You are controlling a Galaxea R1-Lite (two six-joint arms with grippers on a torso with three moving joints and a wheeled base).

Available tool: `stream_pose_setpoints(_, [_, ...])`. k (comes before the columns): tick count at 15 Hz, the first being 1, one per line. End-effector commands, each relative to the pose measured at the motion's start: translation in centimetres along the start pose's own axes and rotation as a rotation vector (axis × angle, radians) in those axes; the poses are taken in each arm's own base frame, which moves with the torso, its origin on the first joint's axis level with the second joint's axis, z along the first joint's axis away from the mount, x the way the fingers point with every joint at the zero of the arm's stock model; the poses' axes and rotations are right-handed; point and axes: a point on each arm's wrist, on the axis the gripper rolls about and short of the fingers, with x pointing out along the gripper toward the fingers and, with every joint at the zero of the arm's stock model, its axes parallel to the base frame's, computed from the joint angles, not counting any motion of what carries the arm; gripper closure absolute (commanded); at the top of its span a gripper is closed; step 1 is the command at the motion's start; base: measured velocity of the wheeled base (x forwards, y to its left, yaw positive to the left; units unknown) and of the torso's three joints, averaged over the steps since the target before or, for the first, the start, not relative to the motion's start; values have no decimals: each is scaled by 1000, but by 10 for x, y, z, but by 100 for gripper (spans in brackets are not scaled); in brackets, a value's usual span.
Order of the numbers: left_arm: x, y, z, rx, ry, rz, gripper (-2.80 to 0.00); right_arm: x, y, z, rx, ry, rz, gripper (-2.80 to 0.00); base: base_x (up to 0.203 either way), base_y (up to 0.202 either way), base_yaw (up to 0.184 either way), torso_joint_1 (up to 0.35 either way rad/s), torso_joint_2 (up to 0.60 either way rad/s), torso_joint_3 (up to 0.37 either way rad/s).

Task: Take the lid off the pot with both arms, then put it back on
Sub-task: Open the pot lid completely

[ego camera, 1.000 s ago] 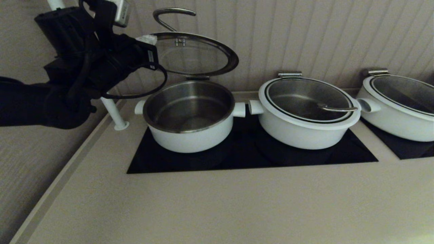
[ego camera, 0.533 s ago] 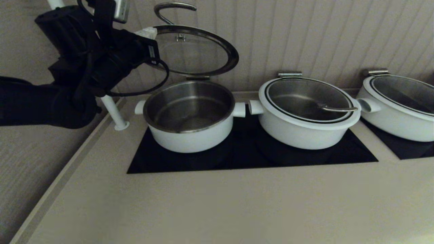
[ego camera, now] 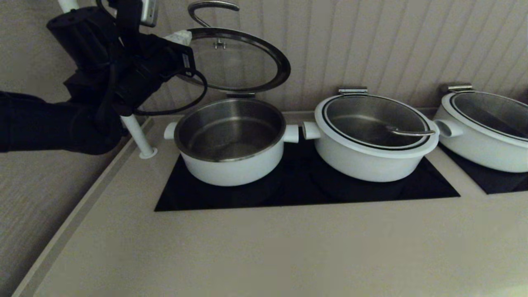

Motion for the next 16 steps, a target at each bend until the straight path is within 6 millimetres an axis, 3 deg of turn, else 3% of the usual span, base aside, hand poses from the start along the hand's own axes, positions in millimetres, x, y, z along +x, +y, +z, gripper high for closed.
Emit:
stream_pose_setpoints(1, [2, -1, -4, 9, -2, 0, 0, 0, 0, 0, -1, 0, 1, 0, 0, 0, 0, 0, 0, 0])
stream_pose_setpoints(16, [-5, 0, 2, 29, -3, 0, 0, 0, 0, 0, -1, 0, 1, 0, 0, 0, 0, 0, 0, 0])
